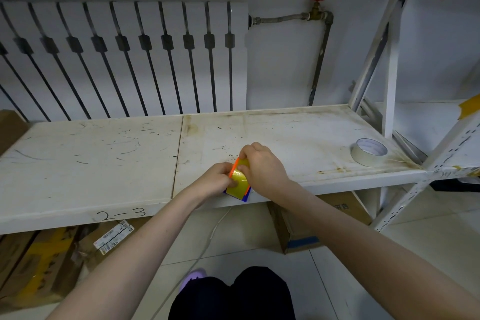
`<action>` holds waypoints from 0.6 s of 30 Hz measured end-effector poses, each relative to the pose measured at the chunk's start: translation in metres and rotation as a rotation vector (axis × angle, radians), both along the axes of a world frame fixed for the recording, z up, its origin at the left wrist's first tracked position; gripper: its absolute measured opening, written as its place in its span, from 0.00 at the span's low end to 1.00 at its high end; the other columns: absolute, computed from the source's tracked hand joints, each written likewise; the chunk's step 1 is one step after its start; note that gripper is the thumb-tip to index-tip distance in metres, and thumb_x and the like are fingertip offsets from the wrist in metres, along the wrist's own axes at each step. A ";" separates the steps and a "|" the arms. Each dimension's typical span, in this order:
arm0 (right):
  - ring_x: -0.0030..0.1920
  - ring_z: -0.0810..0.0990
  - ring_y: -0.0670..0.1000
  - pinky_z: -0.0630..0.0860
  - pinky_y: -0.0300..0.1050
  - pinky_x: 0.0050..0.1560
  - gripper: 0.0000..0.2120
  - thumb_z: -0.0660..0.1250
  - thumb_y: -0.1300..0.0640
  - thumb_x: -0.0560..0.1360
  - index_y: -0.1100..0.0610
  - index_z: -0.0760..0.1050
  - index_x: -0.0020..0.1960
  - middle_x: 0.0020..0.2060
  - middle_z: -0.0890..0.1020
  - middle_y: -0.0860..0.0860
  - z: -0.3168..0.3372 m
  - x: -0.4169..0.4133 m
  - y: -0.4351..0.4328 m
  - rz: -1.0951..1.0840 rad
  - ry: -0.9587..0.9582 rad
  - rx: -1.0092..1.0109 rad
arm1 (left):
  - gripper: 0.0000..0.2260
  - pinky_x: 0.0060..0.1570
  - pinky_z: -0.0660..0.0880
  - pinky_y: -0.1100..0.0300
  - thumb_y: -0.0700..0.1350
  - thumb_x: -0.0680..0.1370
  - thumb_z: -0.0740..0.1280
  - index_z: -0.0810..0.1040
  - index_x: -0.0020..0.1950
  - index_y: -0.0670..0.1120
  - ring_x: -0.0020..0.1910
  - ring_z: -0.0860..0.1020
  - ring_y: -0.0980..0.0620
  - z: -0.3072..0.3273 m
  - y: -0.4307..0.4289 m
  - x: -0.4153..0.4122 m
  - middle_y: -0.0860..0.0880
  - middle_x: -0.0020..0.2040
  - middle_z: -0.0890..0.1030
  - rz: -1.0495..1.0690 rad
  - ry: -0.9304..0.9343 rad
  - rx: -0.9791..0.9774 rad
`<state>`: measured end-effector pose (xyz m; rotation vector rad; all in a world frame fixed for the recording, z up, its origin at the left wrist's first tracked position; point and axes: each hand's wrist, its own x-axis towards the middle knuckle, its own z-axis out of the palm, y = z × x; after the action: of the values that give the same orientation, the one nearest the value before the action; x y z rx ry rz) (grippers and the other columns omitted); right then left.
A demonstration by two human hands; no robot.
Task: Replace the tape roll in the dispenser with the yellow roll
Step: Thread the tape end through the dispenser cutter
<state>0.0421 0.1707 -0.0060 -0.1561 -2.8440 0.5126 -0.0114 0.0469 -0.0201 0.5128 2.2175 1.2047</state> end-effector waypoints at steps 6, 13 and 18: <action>0.57 0.72 0.56 0.73 0.49 0.48 0.11 0.61 0.60 0.77 0.58 0.72 0.59 0.56 0.75 0.56 -0.007 0.000 -0.008 -0.051 0.003 0.051 | 0.13 0.45 0.72 0.56 0.29 0.73 0.57 0.75 0.48 0.44 0.46 0.74 0.47 -0.005 -0.001 0.000 0.43 0.46 0.77 0.006 0.078 -0.031; 0.55 0.73 0.56 0.70 0.47 0.43 0.10 0.62 0.62 0.76 0.59 0.74 0.56 0.54 0.75 0.56 -0.008 -0.003 -0.007 -0.060 0.009 0.064 | 0.11 0.45 0.68 0.56 0.30 0.73 0.59 0.75 0.44 0.44 0.44 0.72 0.47 -0.006 0.001 0.001 0.42 0.44 0.75 -0.001 0.092 -0.033; 0.52 0.75 0.57 0.72 0.48 0.48 0.07 0.61 0.61 0.76 0.61 0.76 0.51 0.52 0.76 0.58 -0.006 -0.006 -0.004 0.013 -0.005 0.041 | 0.10 0.44 0.70 0.58 0.30 0.75 0.60 0.76 0.51 0.42 0.46 0.73 0.47 -0.004 -0.004 0.001 0.43 0.46 0.76 -0.010 0.088 -0.045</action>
<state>0.0360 0.1666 -0.0122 -0.1322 -2.8593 0.4571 -0.0105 0.0430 -0.0246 0.5681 2.3076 1.1449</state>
